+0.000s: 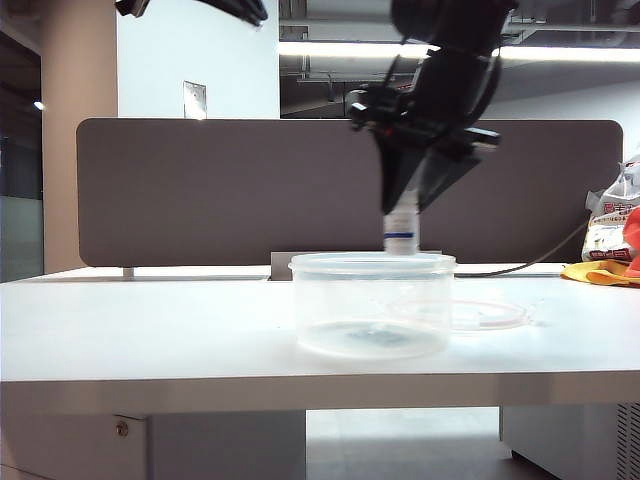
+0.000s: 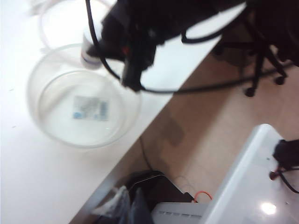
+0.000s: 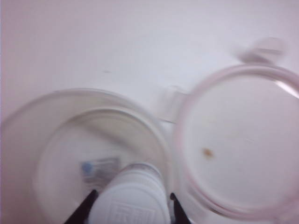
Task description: Remove the lid of the round box, pick up the small white medicine bottle inside, and place it on the table.
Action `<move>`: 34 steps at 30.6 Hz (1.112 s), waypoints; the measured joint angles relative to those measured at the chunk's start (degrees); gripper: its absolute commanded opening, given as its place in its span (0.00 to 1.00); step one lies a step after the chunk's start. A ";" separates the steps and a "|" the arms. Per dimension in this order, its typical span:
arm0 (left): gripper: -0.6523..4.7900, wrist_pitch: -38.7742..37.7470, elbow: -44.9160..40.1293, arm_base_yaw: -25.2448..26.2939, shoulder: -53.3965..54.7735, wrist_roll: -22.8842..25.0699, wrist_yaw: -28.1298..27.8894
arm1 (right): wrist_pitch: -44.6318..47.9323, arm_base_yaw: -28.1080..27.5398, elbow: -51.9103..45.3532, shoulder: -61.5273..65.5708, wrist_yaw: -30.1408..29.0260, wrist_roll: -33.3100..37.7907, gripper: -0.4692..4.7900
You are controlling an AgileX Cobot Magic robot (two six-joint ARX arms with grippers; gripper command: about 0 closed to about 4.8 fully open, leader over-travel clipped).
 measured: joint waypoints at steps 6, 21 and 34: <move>0.16 4.28 0.00 0.00 -0.15 0.79 7.48 | -2.80 -5.01 0.02 -2.27 1.14 -0.22 0.13; 0.16 15.78 0.00 0.00 -0.55 -3.08 13.66 | -5.09 -19.67 -0.04 -2.29 4.66 -0.72 0.12; 0.16 15.87 0.00 0.00 -0.55 -3.08 13.64 | -3.48 -22.29 -0.09 6.69 4.52 -0.74 0.11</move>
